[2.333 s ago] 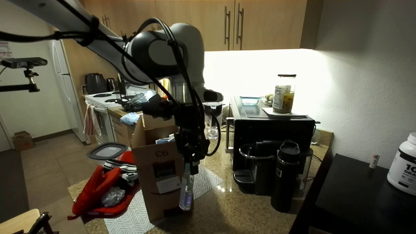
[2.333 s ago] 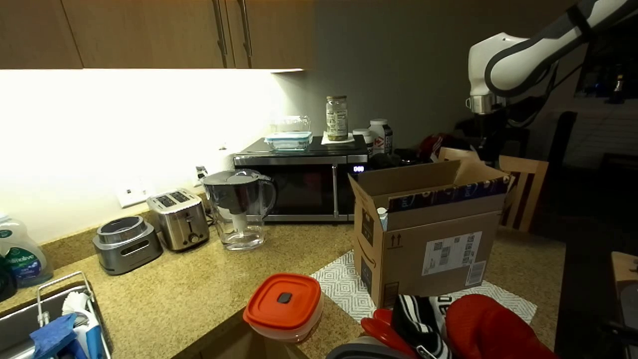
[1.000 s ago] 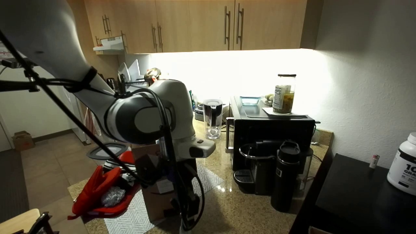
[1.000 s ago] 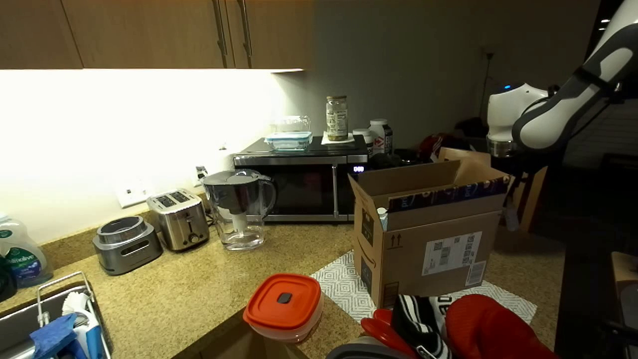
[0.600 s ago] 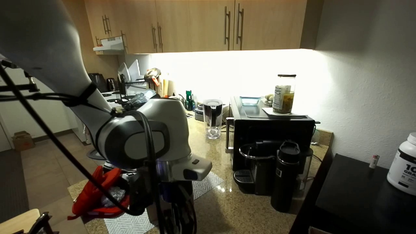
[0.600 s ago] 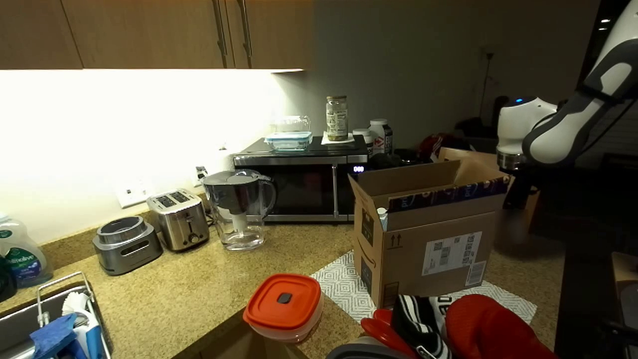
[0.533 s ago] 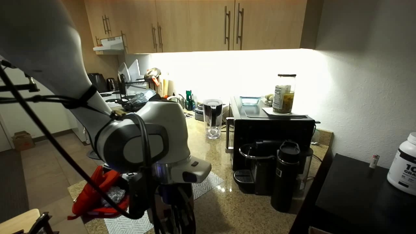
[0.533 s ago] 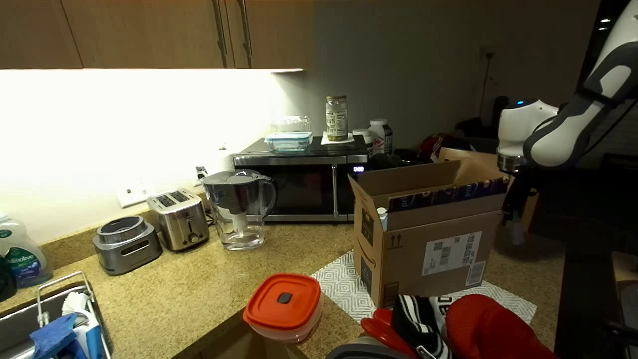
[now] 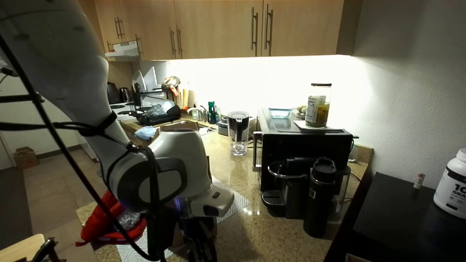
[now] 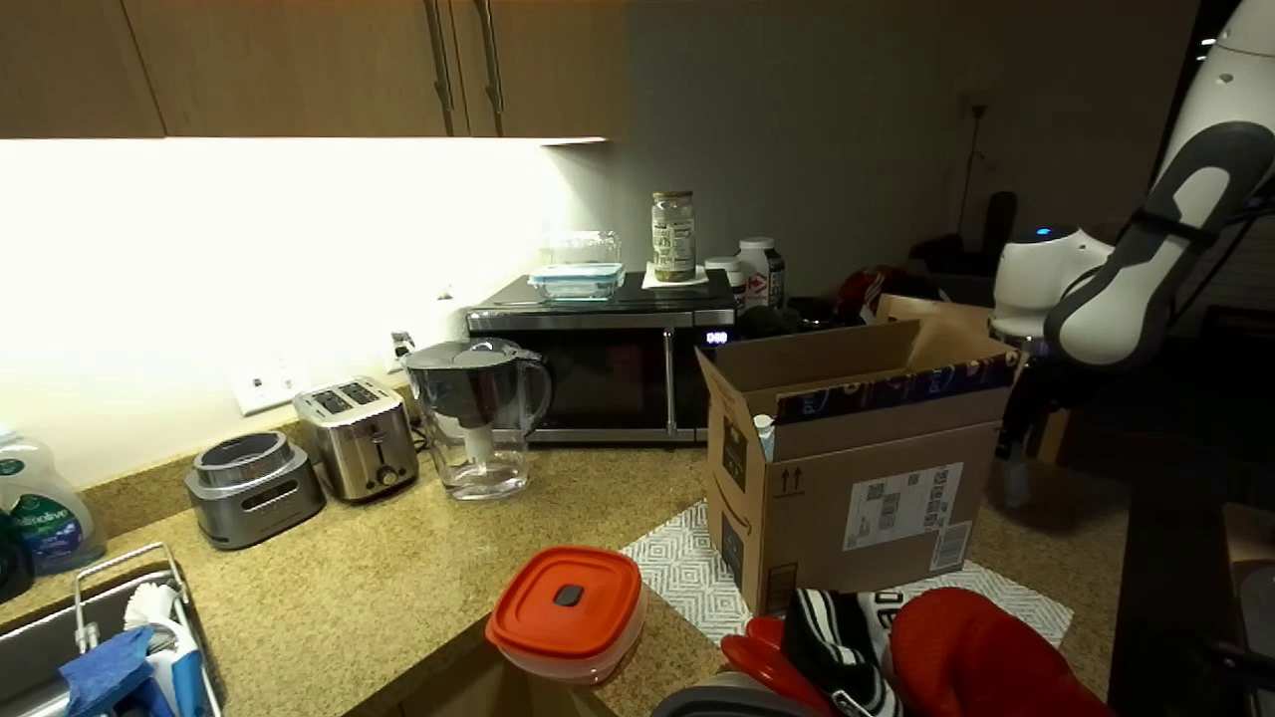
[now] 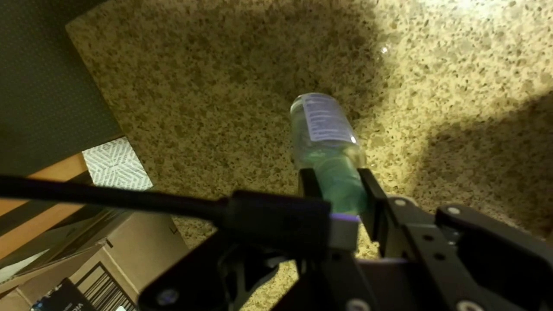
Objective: Remove a clear bottle from the box and put it on the counter
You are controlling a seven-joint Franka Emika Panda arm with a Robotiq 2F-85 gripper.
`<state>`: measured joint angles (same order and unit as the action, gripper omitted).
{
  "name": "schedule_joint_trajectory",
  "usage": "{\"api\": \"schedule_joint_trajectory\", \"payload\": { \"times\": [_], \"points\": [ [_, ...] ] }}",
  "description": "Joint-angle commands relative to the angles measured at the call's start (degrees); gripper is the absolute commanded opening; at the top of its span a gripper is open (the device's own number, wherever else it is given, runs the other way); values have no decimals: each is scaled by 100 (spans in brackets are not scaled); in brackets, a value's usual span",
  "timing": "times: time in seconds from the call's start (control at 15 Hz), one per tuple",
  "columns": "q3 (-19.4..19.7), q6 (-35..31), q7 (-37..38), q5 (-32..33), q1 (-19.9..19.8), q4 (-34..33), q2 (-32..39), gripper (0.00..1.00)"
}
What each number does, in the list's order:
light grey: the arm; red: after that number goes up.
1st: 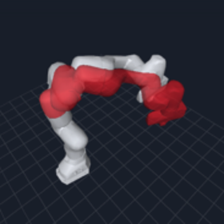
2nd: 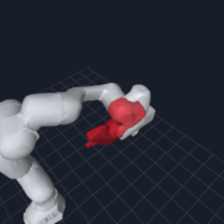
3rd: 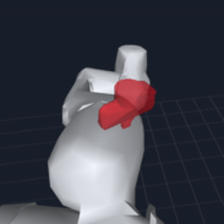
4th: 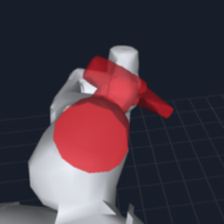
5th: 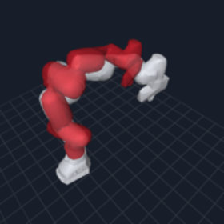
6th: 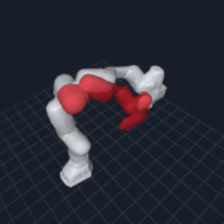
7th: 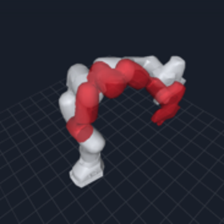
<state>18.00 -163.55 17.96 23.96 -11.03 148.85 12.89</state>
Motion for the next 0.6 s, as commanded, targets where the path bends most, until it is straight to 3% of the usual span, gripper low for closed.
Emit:
{"api": "schedule_joint_trajectory", "payload": {
  "times": [0.0,0.53],
  "points": [
    [182,-442,-79,-201,180,63,150,6],
    [470,-1091,-79,-336,491,335,-20,6]
  ]
}}
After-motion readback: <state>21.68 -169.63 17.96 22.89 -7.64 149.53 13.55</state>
